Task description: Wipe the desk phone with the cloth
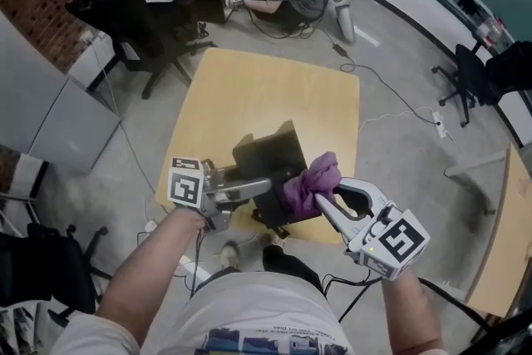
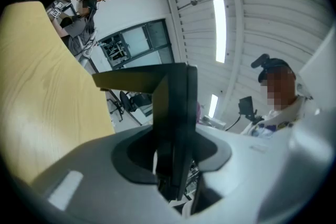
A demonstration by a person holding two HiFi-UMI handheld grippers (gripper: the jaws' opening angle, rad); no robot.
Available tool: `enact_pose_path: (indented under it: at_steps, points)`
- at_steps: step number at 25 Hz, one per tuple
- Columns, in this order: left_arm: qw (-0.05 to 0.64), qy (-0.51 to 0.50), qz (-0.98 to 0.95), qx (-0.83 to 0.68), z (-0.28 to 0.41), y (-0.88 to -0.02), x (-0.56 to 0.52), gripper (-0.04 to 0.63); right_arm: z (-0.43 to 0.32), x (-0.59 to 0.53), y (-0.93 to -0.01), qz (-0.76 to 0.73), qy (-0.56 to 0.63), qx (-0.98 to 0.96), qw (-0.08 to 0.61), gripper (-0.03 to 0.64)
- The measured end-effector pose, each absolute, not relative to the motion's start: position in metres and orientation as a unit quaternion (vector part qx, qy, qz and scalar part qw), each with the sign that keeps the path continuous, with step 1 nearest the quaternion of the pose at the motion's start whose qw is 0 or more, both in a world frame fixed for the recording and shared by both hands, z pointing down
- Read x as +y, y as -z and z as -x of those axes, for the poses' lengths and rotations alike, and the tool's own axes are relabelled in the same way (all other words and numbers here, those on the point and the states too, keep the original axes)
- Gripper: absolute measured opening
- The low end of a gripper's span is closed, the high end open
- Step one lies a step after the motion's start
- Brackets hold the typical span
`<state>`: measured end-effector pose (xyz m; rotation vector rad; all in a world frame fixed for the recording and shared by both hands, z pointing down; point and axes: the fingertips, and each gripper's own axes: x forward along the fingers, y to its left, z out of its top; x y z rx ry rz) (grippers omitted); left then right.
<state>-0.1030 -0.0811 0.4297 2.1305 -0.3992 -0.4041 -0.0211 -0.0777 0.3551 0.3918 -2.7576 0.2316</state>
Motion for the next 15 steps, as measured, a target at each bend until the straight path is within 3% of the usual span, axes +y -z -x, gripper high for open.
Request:
enact_pose_path:
  at_steps: [7,15]
  points:
    - [0.413,0.216,-0.879,-0.104,0.118,-0.408,-0.073,0.178,-0.001,-0.056,-0.337,-0.109,-0.132,-0.974,0.146,0.091]
    - [0.391,0.243,-0.888,-0.006,0.129,-0.379,-0.055,0.178,-0.004,-0.109,-0.250,-0.119,-0.151,-0.981,0.006,0.089]
